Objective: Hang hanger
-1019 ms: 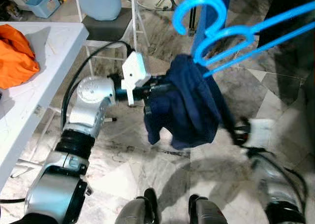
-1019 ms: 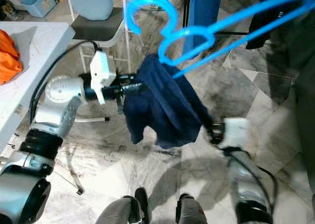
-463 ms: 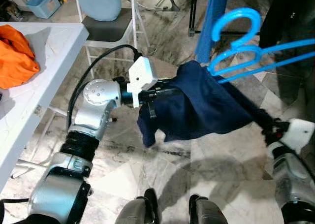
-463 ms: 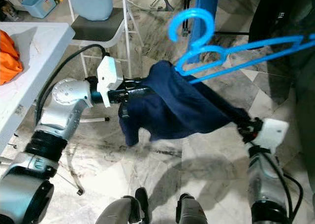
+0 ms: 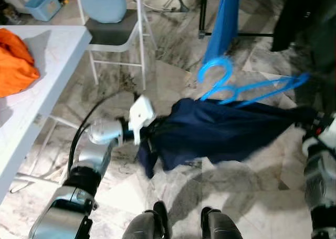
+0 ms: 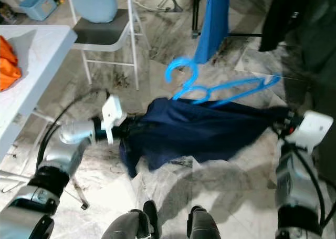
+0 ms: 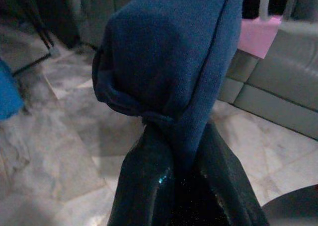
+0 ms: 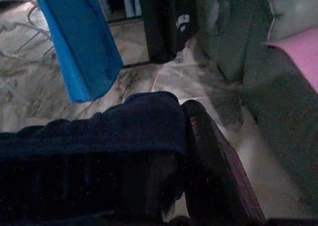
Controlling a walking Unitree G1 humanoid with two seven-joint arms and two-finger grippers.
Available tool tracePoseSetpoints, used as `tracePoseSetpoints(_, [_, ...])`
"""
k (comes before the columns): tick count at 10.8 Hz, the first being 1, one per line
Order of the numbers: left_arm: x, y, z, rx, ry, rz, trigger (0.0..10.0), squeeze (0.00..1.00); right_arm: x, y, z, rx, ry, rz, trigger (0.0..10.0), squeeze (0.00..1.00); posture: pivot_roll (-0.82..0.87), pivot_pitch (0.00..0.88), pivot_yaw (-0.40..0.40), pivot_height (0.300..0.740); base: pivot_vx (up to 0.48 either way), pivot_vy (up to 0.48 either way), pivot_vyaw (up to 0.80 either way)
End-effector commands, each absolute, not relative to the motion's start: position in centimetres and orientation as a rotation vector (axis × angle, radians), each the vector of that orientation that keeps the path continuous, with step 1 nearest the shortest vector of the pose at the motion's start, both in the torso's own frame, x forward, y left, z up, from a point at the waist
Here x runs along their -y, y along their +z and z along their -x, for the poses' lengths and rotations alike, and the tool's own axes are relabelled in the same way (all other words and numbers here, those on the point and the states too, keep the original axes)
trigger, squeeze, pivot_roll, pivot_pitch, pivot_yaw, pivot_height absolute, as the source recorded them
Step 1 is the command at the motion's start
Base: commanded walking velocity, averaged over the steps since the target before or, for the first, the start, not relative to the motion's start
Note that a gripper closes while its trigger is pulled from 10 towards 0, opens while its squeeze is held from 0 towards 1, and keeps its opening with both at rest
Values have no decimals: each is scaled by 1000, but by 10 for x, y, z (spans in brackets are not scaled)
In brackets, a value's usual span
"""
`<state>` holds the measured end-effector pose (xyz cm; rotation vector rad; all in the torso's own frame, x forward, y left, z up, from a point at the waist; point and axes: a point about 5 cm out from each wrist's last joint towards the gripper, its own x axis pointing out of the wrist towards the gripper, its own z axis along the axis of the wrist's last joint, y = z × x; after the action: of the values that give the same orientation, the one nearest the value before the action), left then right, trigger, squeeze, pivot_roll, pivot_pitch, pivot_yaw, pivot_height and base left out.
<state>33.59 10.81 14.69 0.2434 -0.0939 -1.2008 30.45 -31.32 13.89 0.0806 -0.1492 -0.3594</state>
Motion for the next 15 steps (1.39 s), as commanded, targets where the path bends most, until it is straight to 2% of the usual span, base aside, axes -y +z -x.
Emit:
tracePoseSetpoints(1, [-135,132,-335,46,-1089,-220,0,0,339,157,-297,199,-481,-86,0,0,-94,287,119,740,0,0,0])
tracePoseSetpoints(3, [-139,124,-330,16,-1095,-179,0,0,338,171,-305,229,-460,-92,0,0,-94,287,115,740,0,0,0])
tracePoseSetpoints(5, [-138,108,-320,-55,-1193,-188,0,0,332,180,-321,223,-417,-66,0,0,-90,283,118,740,0,0,0])
tracePoseSetpoints(9, [-138,109,-319,-44,-1209,-176,0,0,318,178,-341,159,-342,-58,0,0,-77,282,116,740,0,0,0])
tracePoseSetpoints(15, [-146,89,-310,-184,-1273,-182,0,0,313,193,-353,191,-296,-24,0,0,-72,279,115,740,0,0,0])
